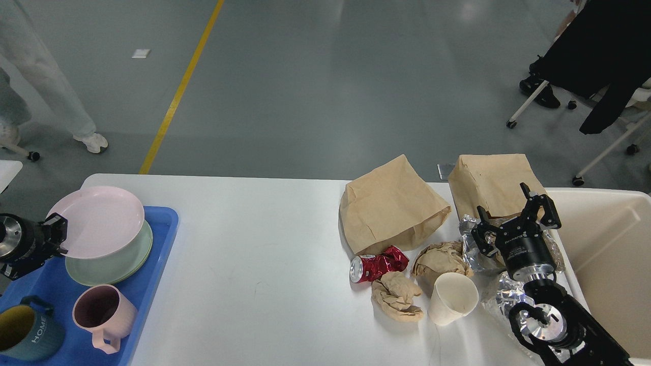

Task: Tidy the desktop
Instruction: 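Lift the pink plate and place it on the green plate, then release the pink plate and raise the left gripper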

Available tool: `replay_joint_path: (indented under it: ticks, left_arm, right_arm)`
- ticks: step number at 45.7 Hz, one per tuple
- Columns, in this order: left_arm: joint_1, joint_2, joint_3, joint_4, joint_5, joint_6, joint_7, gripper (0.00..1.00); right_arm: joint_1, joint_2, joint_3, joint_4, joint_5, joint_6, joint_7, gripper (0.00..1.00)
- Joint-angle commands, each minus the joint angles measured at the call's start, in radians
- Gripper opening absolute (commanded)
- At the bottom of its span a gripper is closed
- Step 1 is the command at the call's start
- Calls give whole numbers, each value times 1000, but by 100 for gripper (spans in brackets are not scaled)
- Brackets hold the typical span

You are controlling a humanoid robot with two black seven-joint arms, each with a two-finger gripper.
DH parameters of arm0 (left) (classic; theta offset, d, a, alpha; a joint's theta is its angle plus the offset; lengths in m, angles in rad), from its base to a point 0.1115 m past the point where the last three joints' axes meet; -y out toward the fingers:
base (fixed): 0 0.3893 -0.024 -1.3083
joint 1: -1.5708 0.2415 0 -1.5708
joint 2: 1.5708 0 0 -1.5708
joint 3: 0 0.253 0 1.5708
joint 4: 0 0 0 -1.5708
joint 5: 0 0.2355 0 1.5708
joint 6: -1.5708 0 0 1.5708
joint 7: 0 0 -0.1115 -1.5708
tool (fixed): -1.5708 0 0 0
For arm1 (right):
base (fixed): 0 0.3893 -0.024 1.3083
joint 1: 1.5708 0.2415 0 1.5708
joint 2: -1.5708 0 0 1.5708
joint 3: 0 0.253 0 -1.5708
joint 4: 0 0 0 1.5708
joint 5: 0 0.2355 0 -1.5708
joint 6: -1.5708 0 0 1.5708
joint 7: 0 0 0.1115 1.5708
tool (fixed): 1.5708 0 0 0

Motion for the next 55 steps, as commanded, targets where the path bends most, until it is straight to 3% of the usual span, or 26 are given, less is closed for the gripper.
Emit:
replay_joint_path:
  ticks: [1, 22, 24, 29, 33, 37, 46, 52, 55]
  left_arm:
    - [29, -28, -28, 14, 79, 32, 0, 0]
    - [53, -57, -30, 4, 94, 52, 0, 3]
    - [53, -64, -30, 3, 94, 50, 0, 7]
    - [53, -65, -30, 1, 94, 56, 2, 28]
    - [55, -65, -30, 1, 94, 62, 3, 32]
    - [55, -65, -30, 1, 94, 67, 2, 44]
    - [44, -64, -31, 1, 94, 87, 2, 79]
    - [-2, -47, -51, -3, 99, 58, -1, 95]
    - [-34, -25, -131, -3, 101, 45, -1, 96]
  right_arm:
    - [0, 0, 0, 0, 0, 0, 0, 100]
    - [0, 0, 0, 0, 0, 0, 0, 100]
    - [0, 0, 0, 0, 0, 0, 0, 100]
    - [0, 0, 0, 0, 0, 0, 0, 100]
    - [0, 0, 0, 0, 0, 0, 0, 100]
    - [0, 1, 0, 0, 0, 0, 0, 100]
    - [0, 0, 0, 0, 0, 0, 0, 100]
    - [0, 0, 0, 0, 0, 0, 0, 100]
    - [0, 0, 0, 0, 0, 0, -1, 100]
